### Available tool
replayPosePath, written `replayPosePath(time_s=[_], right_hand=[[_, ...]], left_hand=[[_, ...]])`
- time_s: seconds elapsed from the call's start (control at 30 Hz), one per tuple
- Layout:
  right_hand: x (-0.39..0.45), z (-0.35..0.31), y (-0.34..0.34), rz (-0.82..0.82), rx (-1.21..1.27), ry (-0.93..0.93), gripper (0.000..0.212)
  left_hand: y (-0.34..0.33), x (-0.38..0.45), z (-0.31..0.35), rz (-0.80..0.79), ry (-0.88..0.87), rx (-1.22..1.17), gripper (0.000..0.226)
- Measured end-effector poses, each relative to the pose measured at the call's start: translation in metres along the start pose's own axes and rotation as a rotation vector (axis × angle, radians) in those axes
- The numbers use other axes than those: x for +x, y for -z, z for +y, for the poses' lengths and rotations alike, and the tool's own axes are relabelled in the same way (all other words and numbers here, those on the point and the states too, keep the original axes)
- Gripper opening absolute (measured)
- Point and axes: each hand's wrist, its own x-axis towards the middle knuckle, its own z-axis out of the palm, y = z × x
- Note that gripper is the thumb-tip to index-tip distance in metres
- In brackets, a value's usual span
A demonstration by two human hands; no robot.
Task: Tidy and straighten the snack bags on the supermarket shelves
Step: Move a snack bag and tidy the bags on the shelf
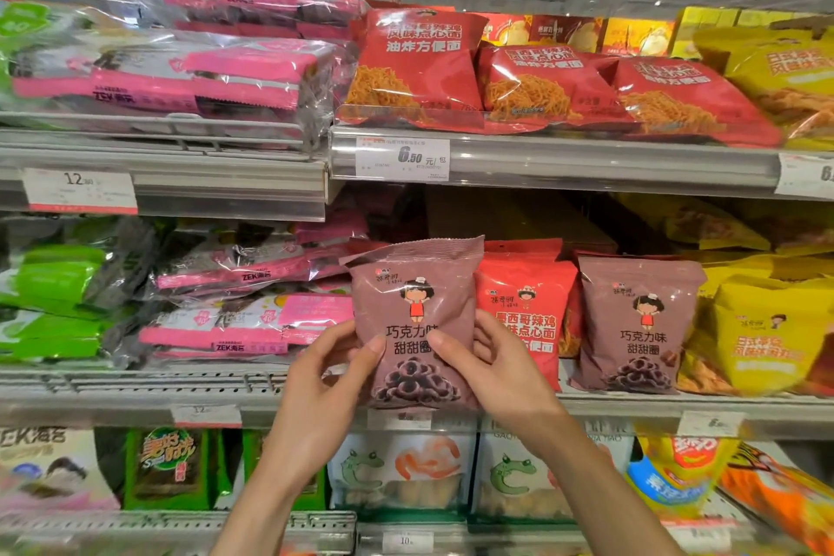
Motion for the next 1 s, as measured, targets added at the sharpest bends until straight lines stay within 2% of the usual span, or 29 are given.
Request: replayPosePath(time_s=[0.1,0.2,0.23,0.33,0.47,0.5,0.6,0.8,0.9,1.0], right_hand=[[-0.014,0.0,0.01,0.021,0.021,0.004,0.042],[-0.028,0.01,0.025,0.064,0.034,-0.019,0.025],[-0.033,0.012,0.029,0.089,0.049,-0.036,0.027],[-0.051,0.02,0.043,0.159,0.049,-0.048,0.072],[-0.077,0.032,0.066,0.281,0.03,-0.068,0.076],[-0.082,0.035,0.072,0.297,0.033,-0.074,0.073],[-0.098,0.04,0.092,0.345,0.037,-0.103,0.044],[-0.128,0.048,0.147,0.394,0.065,-0.106,0.029],[-0.142,0.052,0.187,0.385,0.074,-0.079,0.027],[-0.158,0.06,0.238,0.386,0.079,-0.062,0.034]], left_hand=[[-0.001,-0.005,-0.003,-0.034,0.049,-0.036,0.02],[-0.002,-0.01,-0.013,0.013,0.082,-0.028,0.02],[-0.003,-0.011,-0.018,0.02,0.095,-0.021,0.02],[-0.007,-0.02,-0.031,0.007,0.134,-0.04,0.016],[-0.02,-0.034,-0.039,0.004,0.161,-0.021,0.014],[-0.025,-0.037,-0.04,0.001,0.174,-0.021,0.014],[-0.045,-0.045,-0.04,-0.009,0.202,-0.023,0.013],[-0.103,-0.058,-0.017,0.013,0.192,-0.075,0.009],[-0.141,-0.07,-0.003,0.016,0.176,-0.073,0.008],[-0.19,-0.085,0.012,0.024,0.156,-0.084,0.009]])
